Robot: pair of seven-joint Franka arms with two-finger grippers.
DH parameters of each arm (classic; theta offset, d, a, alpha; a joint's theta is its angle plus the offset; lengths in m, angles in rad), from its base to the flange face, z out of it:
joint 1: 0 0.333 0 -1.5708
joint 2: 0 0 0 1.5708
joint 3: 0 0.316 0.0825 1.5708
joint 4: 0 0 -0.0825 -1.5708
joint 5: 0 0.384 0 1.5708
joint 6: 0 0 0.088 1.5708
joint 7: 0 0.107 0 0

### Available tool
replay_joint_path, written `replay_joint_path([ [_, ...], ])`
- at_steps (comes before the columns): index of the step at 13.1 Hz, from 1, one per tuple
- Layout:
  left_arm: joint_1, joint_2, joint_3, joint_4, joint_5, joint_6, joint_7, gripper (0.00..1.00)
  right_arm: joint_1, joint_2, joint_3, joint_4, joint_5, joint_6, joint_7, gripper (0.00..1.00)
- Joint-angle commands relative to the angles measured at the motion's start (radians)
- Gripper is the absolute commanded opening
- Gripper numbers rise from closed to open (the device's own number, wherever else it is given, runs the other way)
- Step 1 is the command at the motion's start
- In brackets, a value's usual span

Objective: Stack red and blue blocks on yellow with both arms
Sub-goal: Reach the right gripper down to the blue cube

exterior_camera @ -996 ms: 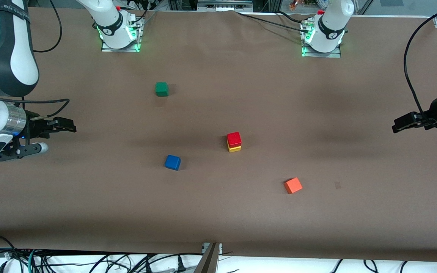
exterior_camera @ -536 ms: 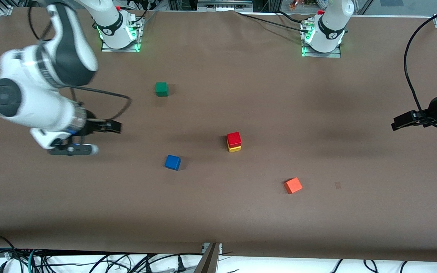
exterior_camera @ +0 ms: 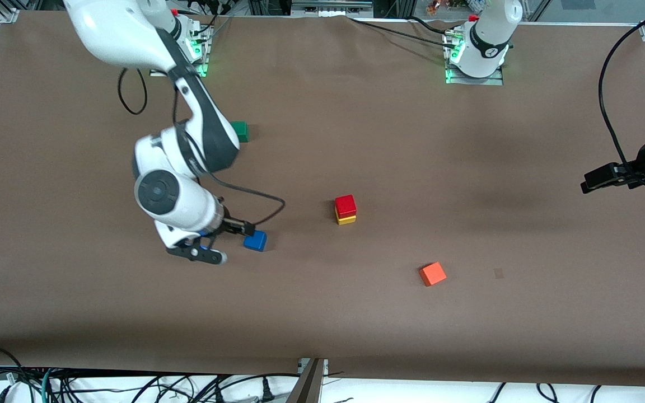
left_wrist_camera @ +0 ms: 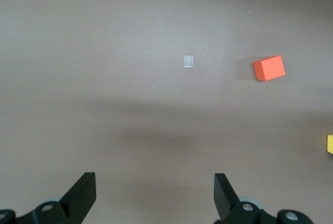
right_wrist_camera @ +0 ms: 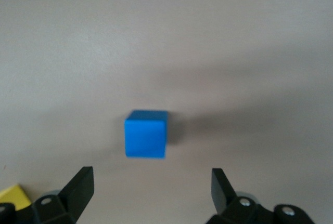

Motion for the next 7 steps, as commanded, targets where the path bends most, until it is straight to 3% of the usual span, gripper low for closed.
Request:
replay_joint_path([
  [1, 0.016, 0.012, -0.005, 0.024, -0.015, -0.008, 0.023, 1.00, 0.021, 0.090, -0.008, 0.057, -0.021, 0.067, 0.043, 0.99],
  [5, 0.013, 0.012, -0.005, 0.024, -0.013, -0.008, 0.023, 1.00, 0.037, 0.151, -0.011, 0.055, -0.058, 0.131, 0.060, 0.98],
  [6, 0.013, 0.012, -0.005, 0.024, -0.016, -0.008, 0.023, 1.00, 0.041, 0.163, -0.011, 0.052, -0.058, 0.134, 0.075, 0.94],
  [7, 0.013, 0.012, -0.005, 0.024, -0.022, -0.008, 0.023, 1.00, 0.050, 0.174, -0.011, 0.051, -0.058, 0.147, 0.078, 0.84],
])
